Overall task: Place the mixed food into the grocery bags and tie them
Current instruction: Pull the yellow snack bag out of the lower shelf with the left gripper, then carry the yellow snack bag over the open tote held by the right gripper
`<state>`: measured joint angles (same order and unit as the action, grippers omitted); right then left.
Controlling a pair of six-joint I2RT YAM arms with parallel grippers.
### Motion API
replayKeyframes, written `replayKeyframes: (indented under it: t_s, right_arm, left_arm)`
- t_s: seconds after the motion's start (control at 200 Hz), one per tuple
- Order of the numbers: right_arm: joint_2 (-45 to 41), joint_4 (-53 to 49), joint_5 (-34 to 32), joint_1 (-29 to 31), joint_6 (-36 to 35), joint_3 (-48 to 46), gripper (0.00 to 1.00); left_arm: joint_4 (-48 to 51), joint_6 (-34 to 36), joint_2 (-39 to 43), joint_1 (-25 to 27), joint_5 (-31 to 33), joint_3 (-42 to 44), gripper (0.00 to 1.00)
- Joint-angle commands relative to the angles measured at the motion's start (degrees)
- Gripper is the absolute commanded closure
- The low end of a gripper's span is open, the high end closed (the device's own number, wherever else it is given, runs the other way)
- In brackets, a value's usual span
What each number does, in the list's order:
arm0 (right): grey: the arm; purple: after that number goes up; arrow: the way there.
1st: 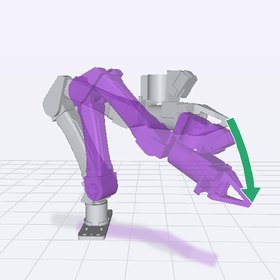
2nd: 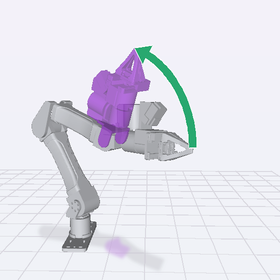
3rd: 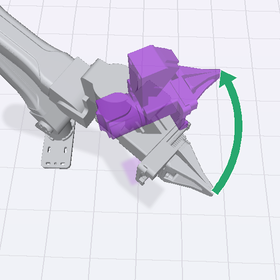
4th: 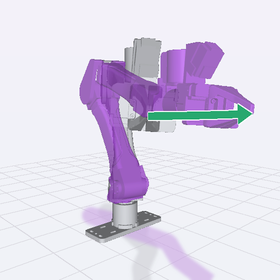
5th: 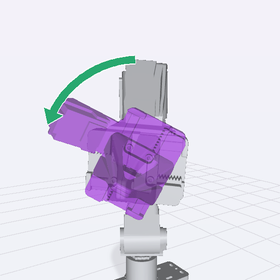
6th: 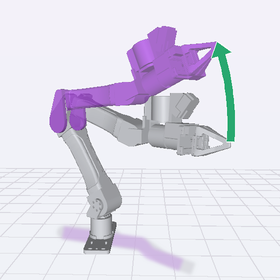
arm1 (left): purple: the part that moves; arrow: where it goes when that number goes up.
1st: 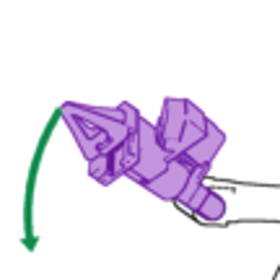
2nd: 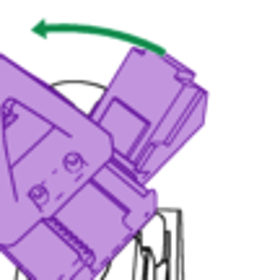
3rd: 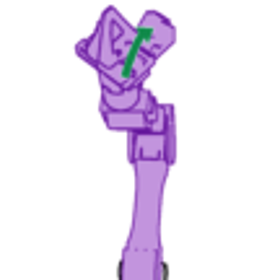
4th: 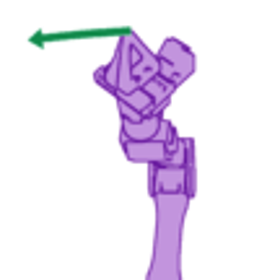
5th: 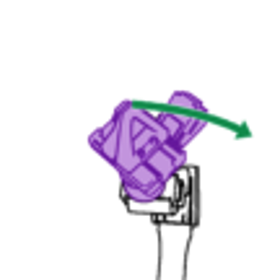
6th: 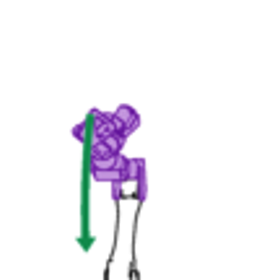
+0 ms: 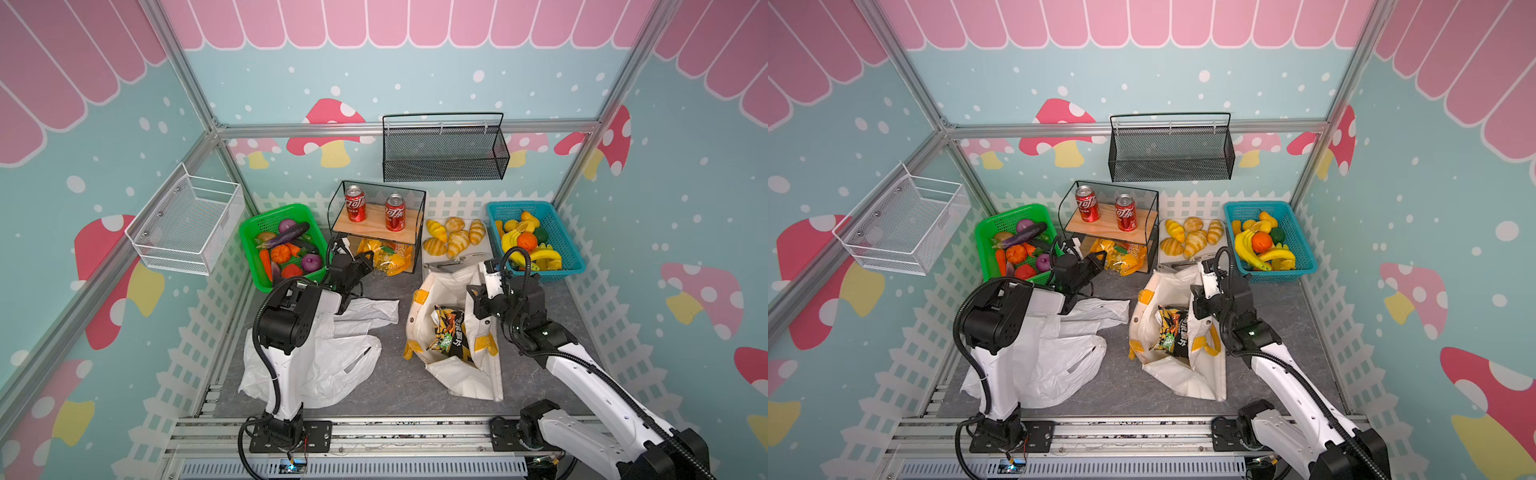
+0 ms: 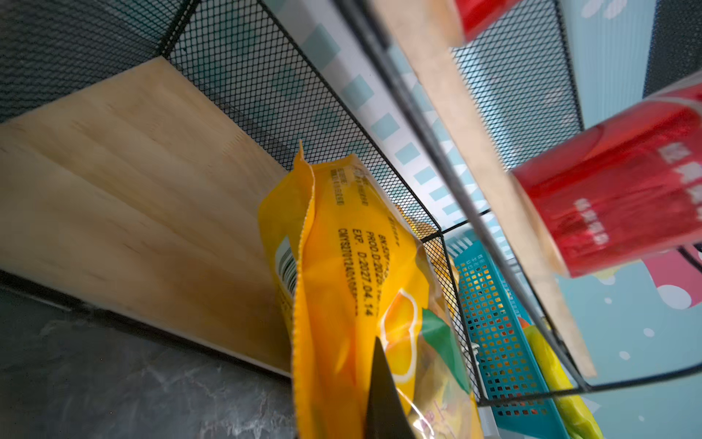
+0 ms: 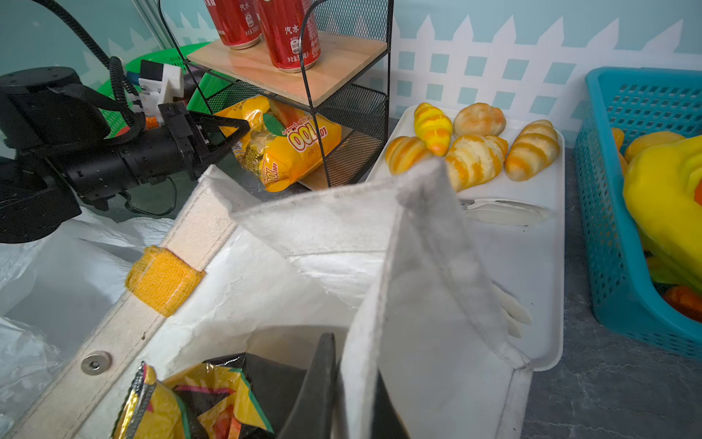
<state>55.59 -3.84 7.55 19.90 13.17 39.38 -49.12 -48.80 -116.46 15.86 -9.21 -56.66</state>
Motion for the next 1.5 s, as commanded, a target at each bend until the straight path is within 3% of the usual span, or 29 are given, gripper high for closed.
replayKeyframes:
  t_s: [0.0, 0.35, 0.51, 0.695, 0.871, 0.981, 1.206, 1.371, 1.496]
  right_arm:
    - [-0.8, -0.2, -0.5, -0.2, 1.2, 0.0, 1.00]
    - [1.0, 1.8, -1.0, -0.1, 2.7, 1.0, 1.00]
    - [1.2, 1.7, -1.2, -0.1, 2.8, 0.8, 1.00]
    - [1.8, 1.5, -1.2, -0.1, 1.9, 1.5, 1.00]
    - [2.1, 0.3, -1.2, -0.2, 1.0, 2.7, 1.00]
    - [2.1, -0.4, -0.2, -0.1, 0.8, 3.5, 1.00]
    - [1.1, -1.2, 3.0, -0.1, 2.2, 5.2, 1.00]
    - [-0.2, -2.8, 3.5, -0.2, 2.3, 7.0, 1.00]
    - [-1.1, -3.2, 4.1, -0.1, 2.5, 8.2, 1.00]
  left_arm:
    - [-4.3, -0.3, 6.9, 1.3, 0.0, 2.0, 1.00]
    - [-2.5, 0.4, 22.0, 5.3, 2.2, 12.9, 1.00]
    - [6.0, 4.7, 33.7, 7.3, 5.1, 16.4, 1.00]
    - [22.5, 13.4, 51.8, 15.6, 12.5, 18.1, 1.00]
    - [34.8, 21.2, 62.6, 25.8, 16.5, 14.7, 1.00]
    - [38.0, 25.1, 62.9, 32.4, 18.3, 11.6, 1.00]
    - [42.3, 32.9, 55.3, 41.4, 20.5, 4.7, 1.00]
    - [46.6, 37.8, 50.4, 45.9, 26.1, 0.5, 1.00]
    - [49.5, 39.5, 47.1, 46.4, 26.7, -2.1, 1.00]
